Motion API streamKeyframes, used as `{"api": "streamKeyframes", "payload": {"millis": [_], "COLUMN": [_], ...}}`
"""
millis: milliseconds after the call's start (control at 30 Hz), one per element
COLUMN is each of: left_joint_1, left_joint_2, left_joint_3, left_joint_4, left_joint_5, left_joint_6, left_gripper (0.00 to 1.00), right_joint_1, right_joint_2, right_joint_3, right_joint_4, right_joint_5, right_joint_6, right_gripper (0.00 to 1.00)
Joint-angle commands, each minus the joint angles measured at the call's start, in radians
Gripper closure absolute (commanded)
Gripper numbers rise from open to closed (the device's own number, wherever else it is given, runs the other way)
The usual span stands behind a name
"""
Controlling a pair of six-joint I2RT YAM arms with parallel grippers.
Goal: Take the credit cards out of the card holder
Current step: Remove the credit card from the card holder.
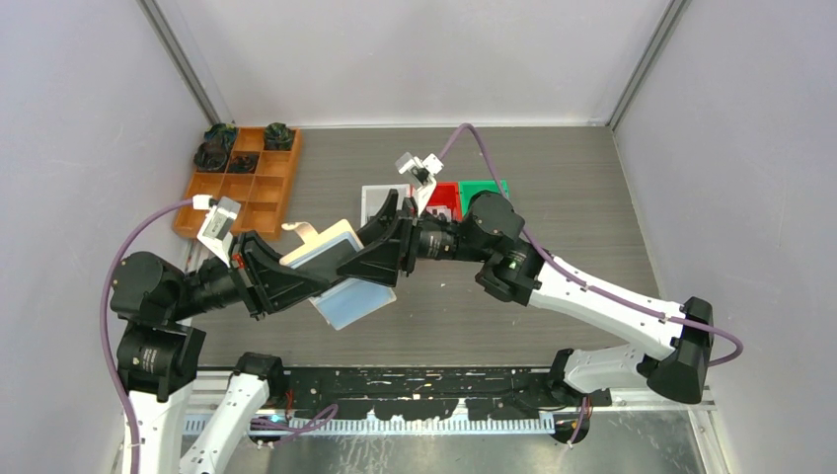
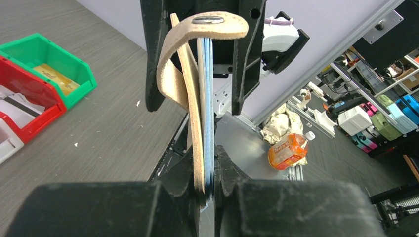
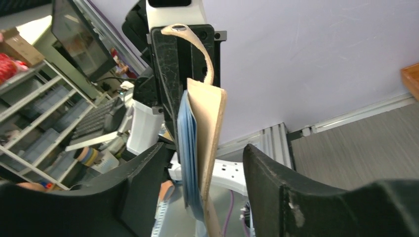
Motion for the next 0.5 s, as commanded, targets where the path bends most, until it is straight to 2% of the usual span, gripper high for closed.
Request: {"api": "streamKeyframes", "payload": {"millis": [0, 100, 200, 267, 300, 367, 433, 467], "left_joint_1": [-0.004, -0.004, -0.004, -0.005, -0.004, -0.004, -0.004, -0.004], "left_joint_2": [0.004, 0.0, -0.013, -0.016, -0.014, -0.006, 0.0, 0.003], "left_joint_3": [0.019, 0.015, 0.007, 0.008, 0.012, 0.023, 0.041, 0.05], "left_joint_4": [0.023, 0.004, -0.004, -0.014, -0.02, -0.023, -0.028, -0.03], "left_joint_5": [0.008, 0.016, 0.009, -0.004, -0.006, -0.005, -0.011, -0.013], "left_joint_6": [0.023, 0.042, 0.045, 0.049, 0.048, 0.045, 0.039, 0.036], "left_gripper": [1.0, 0.99, 0.99, 0.95, 0.89, 0.78, 0.7, 0.69], "right_joint_1": [0.001, 0.001, 0.0, 0.0, 0.001, 0.001, 0.0, 0.0], "right_joint_2": [-0.019, -0.018, 0.003, 0.013, 0.014, 0.008, 0.0, -0.004], "right_joint_3": [0.048, 0.047, 0.056, 0.068, 0.071, 0.074, 0.08, 0.084], "right_joint_4": [0.14, 0.157, 0.194, 0.185, 0.168, 0.13, 0.084, 0.053], "right_joint_5": [-0.024, -0.048, -0.095, -0.11, -0.112, -0.116, -0.129, -0.132], "right_joint_6": [0.049, 0.062, 0.101, 0.111, 0.103, 0.075, 0.04, 0.02], "right_gripper": [0.41, 0.56, 0.82, 0.95, 0.99, 0.99, 0.99, 0.99]}}
